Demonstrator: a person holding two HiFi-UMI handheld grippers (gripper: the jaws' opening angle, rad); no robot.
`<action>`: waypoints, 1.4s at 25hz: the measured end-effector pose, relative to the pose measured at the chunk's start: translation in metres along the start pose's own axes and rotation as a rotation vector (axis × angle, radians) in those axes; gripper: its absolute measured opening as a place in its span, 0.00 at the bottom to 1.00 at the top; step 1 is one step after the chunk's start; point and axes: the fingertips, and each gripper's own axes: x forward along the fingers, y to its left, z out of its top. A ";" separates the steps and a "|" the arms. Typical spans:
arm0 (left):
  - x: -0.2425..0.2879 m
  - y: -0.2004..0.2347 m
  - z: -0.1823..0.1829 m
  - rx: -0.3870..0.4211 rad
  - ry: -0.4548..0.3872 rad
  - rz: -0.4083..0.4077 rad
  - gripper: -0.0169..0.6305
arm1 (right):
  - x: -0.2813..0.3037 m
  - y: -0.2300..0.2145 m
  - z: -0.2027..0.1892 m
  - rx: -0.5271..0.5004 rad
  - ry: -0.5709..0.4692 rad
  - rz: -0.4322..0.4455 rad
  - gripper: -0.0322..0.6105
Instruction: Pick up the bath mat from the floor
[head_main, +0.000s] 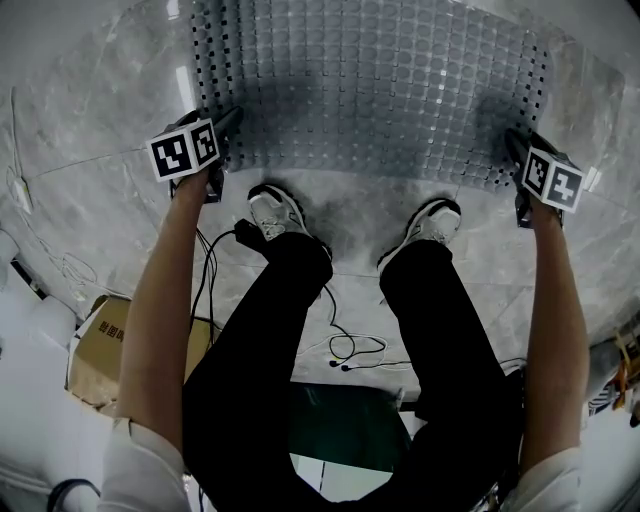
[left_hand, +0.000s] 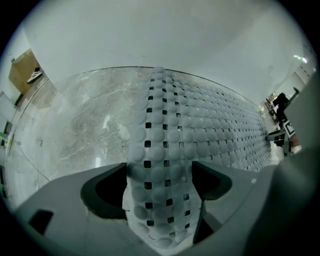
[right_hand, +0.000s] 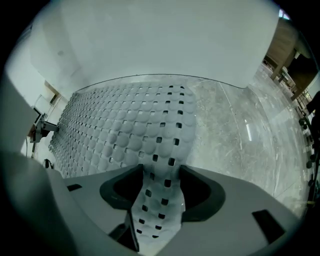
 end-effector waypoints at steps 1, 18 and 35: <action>-0.001 0.000 0.000 0.003 0.002 -0.004 0.64 | 0.000 0.005 0.001 -0.020 0.007 0.010 0.39; -0.063 -0.053 0.018 0.096 0.018 -0.100 0.17 | -0.071 0.059 0.019 -0.152 0.027 0.093 0.12; -0.185 -0.109 0.038 0.135 0.041 -0.177 0.16 | -0.211 0.081 0.044 -0.243 0.049 0.107 0.11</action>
